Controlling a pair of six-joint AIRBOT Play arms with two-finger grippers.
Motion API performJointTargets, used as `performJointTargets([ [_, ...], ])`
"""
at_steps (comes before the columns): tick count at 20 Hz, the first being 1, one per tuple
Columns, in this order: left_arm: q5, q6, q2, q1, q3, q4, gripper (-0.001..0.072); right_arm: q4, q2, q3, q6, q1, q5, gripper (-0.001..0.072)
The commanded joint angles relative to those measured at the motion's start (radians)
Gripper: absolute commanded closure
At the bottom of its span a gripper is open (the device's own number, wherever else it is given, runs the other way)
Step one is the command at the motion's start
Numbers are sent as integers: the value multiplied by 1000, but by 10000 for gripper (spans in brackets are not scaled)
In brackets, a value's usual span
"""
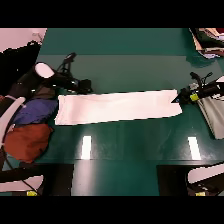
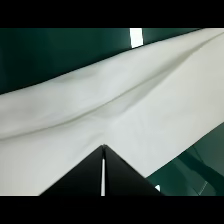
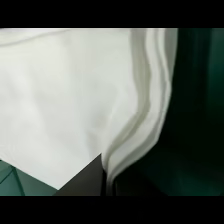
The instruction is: Fold the shirts.
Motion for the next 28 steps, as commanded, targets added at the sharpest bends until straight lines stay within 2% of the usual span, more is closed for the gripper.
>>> performJointTargets([
  [1, 1, -8, -118, -97, 111, 0, 681, 32, 27, 88, -3, 23, 111, 699],
  [4, 13, -29, -255, -183, 227, -2, 681, 148, 130, 163, 2, 42, 152, 699],
  [8, 2, -56, -407, -264, 357, -7, 681, 304, 263, 259, 23, 123, 123, 699],
  [12, 2, -82, -485, -299, 403, -16, 681, 301, 300, 370, 36, 263, 108, 698],
  [17, 40, -81, -499, -297, 404, -22, 681, 303, 300, 411, 49, 418, 27, 699],
  [22, -94, -80, -446, -194, 478, 16, 681, 301, 296, 410, 48, 549, -77, 698],
  [28, -262, -72, -203, 73, 563, 182, 681, 302, 180, 410, 42, 816, -258, 697],
])
